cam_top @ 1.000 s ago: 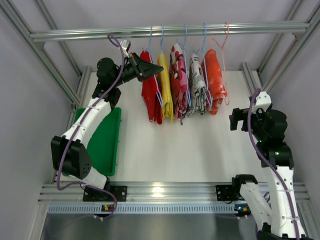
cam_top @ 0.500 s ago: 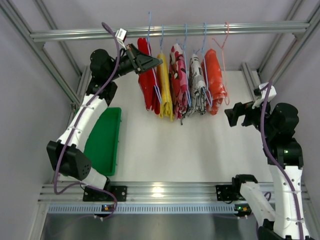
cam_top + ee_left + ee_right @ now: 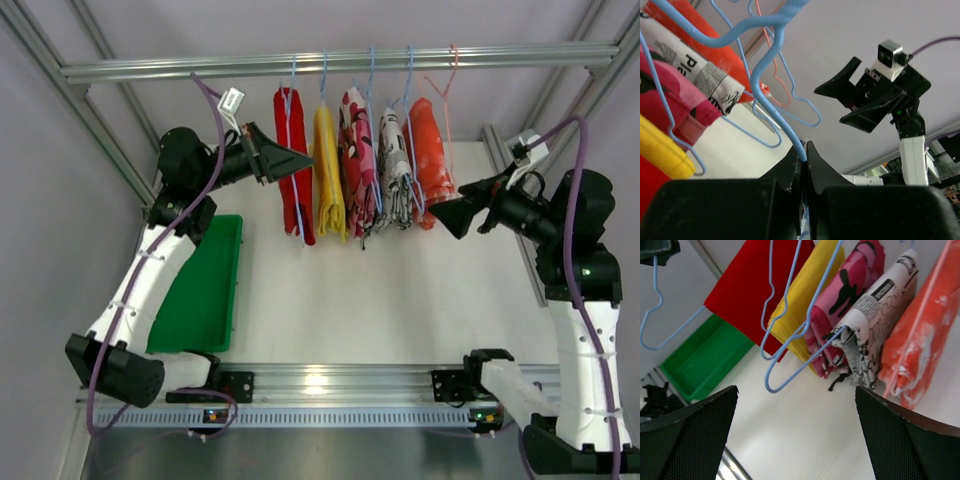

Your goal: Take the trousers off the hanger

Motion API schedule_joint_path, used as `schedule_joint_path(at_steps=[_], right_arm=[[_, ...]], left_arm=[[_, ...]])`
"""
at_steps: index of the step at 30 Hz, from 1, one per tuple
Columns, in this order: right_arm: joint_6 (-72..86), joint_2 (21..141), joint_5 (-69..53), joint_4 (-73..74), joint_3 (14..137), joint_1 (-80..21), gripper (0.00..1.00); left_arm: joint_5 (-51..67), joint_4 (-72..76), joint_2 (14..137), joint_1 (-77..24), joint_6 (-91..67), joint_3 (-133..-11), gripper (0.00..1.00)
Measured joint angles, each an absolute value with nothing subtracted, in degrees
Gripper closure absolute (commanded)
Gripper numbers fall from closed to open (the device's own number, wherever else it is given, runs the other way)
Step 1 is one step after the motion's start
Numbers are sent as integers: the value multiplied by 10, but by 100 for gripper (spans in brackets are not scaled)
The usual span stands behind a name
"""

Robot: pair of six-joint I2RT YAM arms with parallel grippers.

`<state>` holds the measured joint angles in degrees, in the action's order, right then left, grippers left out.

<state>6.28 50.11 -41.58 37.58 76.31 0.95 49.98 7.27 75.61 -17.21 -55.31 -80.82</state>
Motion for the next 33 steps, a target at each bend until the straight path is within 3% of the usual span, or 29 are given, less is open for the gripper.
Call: schedule_joint_path(at_steps=[7,15,24,33], right_arm=[[130,564,-421,335,768,-119,15],[238,641,-336,217,805,-302,35],[393,748,-291,98,872,-353,38],[408,731,-255,98,875,-362,40]], left_arm=[[502,2,662,-173,-458,-725,100],[493,-76,616,-173,-394,-700,100],[468,-107,590,-173,-348,-700,100],[459,-116,584,-173,-343,-700,100]])
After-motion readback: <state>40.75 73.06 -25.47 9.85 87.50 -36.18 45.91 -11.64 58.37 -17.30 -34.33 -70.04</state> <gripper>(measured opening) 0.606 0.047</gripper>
